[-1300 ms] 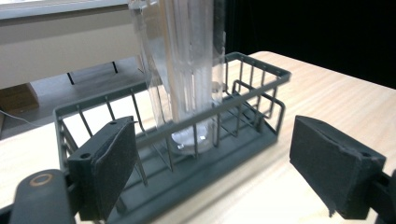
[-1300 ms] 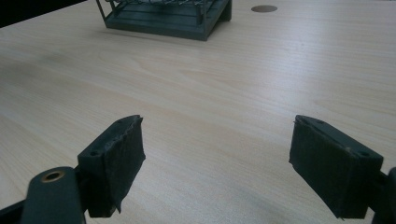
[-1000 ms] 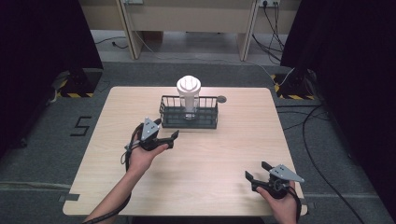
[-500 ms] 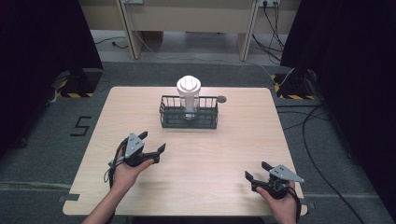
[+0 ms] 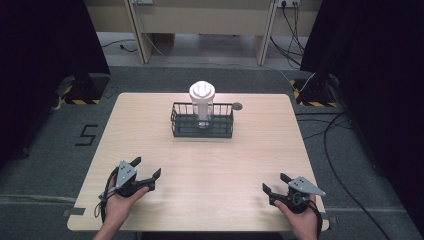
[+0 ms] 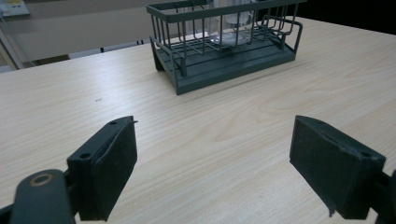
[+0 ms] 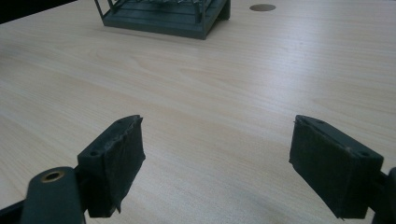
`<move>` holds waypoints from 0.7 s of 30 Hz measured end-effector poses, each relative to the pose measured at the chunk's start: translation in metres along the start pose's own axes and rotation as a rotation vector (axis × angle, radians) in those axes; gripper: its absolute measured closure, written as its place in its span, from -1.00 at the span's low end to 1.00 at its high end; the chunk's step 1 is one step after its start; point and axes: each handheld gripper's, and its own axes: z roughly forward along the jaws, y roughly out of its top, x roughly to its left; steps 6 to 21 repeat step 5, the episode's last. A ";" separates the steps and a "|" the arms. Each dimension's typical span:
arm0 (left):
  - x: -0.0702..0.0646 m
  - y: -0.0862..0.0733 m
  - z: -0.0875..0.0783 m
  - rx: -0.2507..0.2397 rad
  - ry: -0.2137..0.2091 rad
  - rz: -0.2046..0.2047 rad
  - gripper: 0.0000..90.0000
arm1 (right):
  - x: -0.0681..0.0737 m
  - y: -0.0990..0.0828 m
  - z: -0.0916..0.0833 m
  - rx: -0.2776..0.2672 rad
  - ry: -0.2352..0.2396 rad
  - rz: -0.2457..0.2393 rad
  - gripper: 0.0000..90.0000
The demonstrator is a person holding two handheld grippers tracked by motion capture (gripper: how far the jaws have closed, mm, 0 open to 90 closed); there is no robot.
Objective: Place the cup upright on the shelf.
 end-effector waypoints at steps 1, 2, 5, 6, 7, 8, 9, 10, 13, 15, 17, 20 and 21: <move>-0.001 -0.001 -0.002 -0.007 0.002 -0.001 -0.68 | 0.000 0.000 0.000 0.001 0.000 0.000 -0.59; -0.001 0.000 -0.003 -0.011 0.001 0.001 -0.68 | 0.000 0.000 0.000 0.002 0.003 0.004 -0.59; -0.001 0.000 -0.004 -0.018 0.000 0.003 -0.68 | 0.000 0.000 0.000 0.003 0.006 0.008 -0.59; -0.001 0.000 -0.004 -0.018 0.000 0.003 -0.68 | 0.000 0.000 0.000 0.003 0.006 0.008 -0.59; -0.001 0.000 -0.004 -0.018 0.000 0.003 -0.68 | 0.000 0.000 0.000 0.003 0.006 0.008 -0.59; -0.001 0.000 -0.004 -0.018 0.000 0.003 -0.68 | 0.000 0.000 0.000 0.003 0.006 0.008 -0.59; -0.001 0.000 -0.004 -0.018 0.000 0.003 -0.68 | 0.000 0.000 0.000 0.003 0.006 0.008 -0.59; -0.001 0.000 -0.004 -0.018 0.000 0.003 -0.68 | 0.000 0.000 0.000 0.003 0.006 0.008 -0.59; -0.001 0.000 -0.004 -0.018 0.000 0.003 -0.68 | 0.000 0.000 0.000 0.003 0.006 0.008 -0.59; -0.001 0.000 -0.004 -0.018 0.000 0.003 -0.68 | 0.000 0.000 0.000 0.003 0.006 0.008 -0.59; -0.001 0.000 -0.004 -0.018 0.000 0.003 -0.68 | 0.000 0.000 0.000 0.003 0.006 0.008 -0.59; -0.001 0.000 -0.004 -0.018 0.000 0.003 -0.68 | 0.000 0.000 0.000 0.003 0.006 0.008 -0.59; -0.001 0.000 -0.004 -0.018 0.000 0.003 -0.68 | 0.000 0.000 0.000 0.003 0.006 0.008 -0.59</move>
